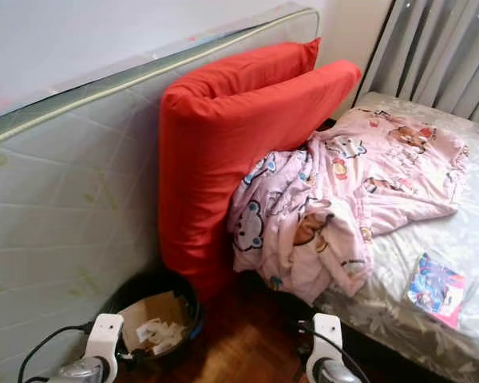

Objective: Clean up the room

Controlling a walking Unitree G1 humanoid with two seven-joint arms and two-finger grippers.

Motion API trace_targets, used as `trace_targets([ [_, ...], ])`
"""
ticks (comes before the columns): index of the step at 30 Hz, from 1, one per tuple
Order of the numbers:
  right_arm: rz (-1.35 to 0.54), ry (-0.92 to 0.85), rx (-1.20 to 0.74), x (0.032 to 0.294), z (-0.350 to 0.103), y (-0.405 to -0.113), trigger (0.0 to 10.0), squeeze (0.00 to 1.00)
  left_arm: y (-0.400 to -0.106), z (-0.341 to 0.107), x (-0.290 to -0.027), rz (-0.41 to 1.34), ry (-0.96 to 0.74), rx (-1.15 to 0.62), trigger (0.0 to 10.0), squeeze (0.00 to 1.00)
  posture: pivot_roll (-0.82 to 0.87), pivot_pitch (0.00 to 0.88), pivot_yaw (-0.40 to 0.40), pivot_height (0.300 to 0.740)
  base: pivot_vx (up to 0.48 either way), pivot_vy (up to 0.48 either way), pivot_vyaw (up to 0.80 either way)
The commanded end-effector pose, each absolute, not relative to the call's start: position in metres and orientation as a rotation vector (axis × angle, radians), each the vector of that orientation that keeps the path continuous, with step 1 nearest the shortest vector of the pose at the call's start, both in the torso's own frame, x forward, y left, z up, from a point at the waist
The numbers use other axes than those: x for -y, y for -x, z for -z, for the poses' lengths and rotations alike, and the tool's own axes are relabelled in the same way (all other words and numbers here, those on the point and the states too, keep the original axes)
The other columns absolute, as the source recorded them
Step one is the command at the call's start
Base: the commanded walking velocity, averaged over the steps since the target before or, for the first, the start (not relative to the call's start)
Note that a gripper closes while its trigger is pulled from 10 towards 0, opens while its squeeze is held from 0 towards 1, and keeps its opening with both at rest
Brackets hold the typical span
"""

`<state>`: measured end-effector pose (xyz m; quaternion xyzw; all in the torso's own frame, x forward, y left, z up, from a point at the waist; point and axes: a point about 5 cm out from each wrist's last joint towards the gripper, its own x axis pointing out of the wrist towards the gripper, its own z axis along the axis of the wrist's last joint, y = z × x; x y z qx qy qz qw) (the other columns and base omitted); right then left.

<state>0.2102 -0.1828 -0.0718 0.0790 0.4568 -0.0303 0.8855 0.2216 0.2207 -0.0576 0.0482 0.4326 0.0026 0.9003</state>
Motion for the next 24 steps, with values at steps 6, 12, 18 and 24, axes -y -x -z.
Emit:
trace_targets([
  [6,0.100,-0.161,-0.952,0.1923,0.0725,-0.2069,10.0,0.00,-0.2205,0.0600,-0.2135,0.014,-0.098,-0.906,10.0,0.00,-0.04,0.000,-0.035,0.740,0.000,-0.367,0.00],
  [12,0.100,-0.158,-0.953,0.1924,0.0725,-0.2069,10.0,0.00,-0.2205,0.0600,-0.2136,0.013,-0.100,-0.907,10.0,0.00,-0.04,0.000,-0.035,0.740,0.000,-0.367,0.00],
  [18,0.106,-0.161,-0.950,0.1925,0.0724,-0.2069,10.0,0.00,-0.2206,0.0599,-0.2136,0.013,-0.101,-0.906,10.0,0.00,-0.04,0.000,-0.035,0.740,0.000,-0.368,0.00],
  [24,0.106,-0.159,-0.951,0.1926,0.0726,-0.2067,10.0,0.00,-0.2203,0.0601,-0.2134,0.014,-0.101,-0.906,10.0,0.00,-0.04,0.000,-0.034,0.740,0.000,-0.368,0.00],
])
